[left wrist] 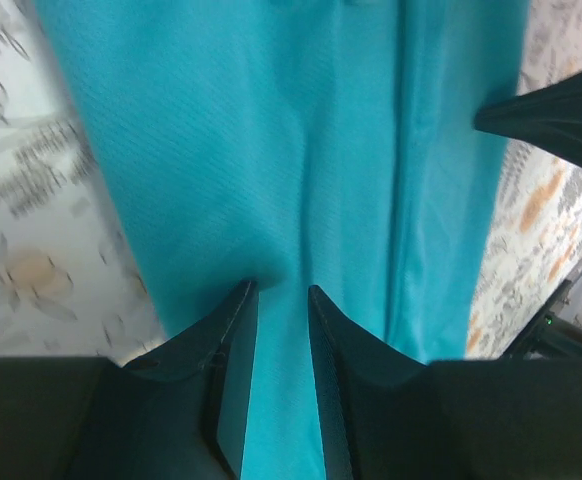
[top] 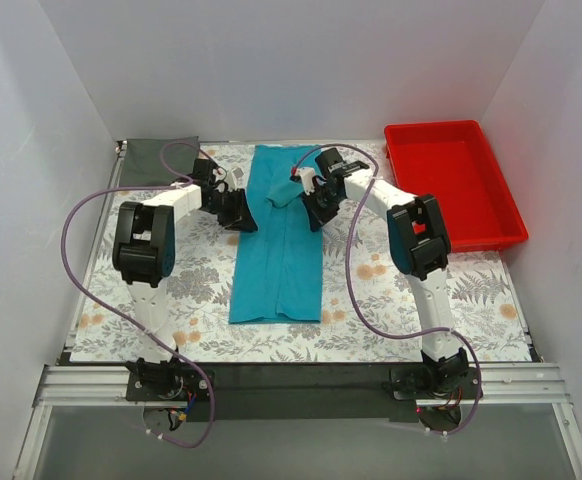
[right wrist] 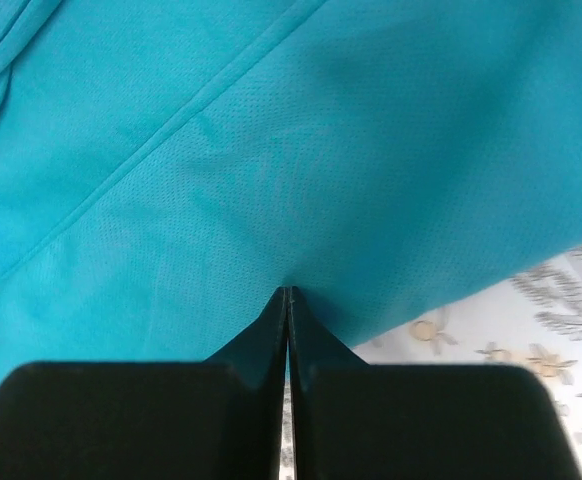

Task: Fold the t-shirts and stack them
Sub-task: Fold the tshirt

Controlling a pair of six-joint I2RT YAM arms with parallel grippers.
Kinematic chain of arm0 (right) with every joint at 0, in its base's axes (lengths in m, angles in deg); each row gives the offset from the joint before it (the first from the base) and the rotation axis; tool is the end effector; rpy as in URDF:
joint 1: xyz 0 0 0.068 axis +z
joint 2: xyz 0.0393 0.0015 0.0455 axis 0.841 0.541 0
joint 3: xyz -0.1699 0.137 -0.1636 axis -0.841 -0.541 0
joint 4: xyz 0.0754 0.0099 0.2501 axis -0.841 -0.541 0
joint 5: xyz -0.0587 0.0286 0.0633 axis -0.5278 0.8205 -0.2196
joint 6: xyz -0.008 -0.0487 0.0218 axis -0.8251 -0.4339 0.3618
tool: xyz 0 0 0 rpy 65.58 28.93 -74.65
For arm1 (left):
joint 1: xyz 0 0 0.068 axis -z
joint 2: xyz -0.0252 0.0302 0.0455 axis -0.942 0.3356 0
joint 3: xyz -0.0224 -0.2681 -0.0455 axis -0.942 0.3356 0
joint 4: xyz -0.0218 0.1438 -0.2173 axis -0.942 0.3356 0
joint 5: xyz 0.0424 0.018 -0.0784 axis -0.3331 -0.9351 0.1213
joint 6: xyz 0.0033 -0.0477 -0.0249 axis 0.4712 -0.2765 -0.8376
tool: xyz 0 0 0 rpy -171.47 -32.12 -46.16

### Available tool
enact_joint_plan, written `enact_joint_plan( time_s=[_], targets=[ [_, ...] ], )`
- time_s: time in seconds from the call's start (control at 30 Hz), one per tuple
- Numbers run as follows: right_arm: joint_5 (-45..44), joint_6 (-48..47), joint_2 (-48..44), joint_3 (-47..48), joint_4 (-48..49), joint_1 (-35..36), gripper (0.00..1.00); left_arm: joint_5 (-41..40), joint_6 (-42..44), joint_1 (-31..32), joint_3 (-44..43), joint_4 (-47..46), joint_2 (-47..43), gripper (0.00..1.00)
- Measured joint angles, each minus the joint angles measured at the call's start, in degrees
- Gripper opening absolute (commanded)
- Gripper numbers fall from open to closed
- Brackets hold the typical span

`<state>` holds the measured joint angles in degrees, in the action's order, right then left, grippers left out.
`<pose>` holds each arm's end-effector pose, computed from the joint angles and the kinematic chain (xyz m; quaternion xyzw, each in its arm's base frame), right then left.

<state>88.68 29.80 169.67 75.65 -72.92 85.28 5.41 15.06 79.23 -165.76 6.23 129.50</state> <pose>0.4252 0.2405 0.1650 -0.3893 0.8777 0.1967 0.1984 0.4138 -0.0866 0.1497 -0.2559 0.8931 -0.3697 0.0124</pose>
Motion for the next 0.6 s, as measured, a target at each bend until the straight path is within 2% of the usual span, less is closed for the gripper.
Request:
enact_joint_plan(
  time_s=[0.17, 0.23, 0.27, 0.3, 0.4, 0.53, 0.6],
  targets=[
    [-2.2, 0.0, 2.3, 4.0, 0.3, -1.3, 0.02, 2.3, -2.1, -0.1, -5.4, -0.3, 6.4, 0.25],
    [-2.5, -0.1, 2.7, 4.7, 0.7, -2.1, 0.05, 2.3, -2.3, -0.1, -7.3, -0.3, 7.4, 0.25],
    [-2.5, -0.3, 2.7, 4.7, 0.9, -2.4, 0.08, 2.2, -2.4, -0.1, -8.1, -0.4, 7.8, 0.27],
    [-2.3, -0.6, 2.7, 4.8, 1.0, -2.6, 0.19, 2.3, -2.4, -0.1, -9.0, -0.3, 8.3, 0.29],
    [-1.4, -2.1, 2.6, 5.0, 1.0, -3.0, 0.39, 2.4, -1.6, -0.1, -11.0, 0.5, 8.9, 0.39],
    [-1.0, -6.0, -0.1, 4.9, -0.1, -3.2, 0.53, 2.1, 0.8, -0.1, -13.2, 2.0, 7.8, 0.49],
    [-0.8, -8.5, -3.5, 5.0, -0.4, -3.3, 0.59, 2.1, 2.2, -0.1, -13.2, 2.7, 5.1, 0.61]
  ],
)
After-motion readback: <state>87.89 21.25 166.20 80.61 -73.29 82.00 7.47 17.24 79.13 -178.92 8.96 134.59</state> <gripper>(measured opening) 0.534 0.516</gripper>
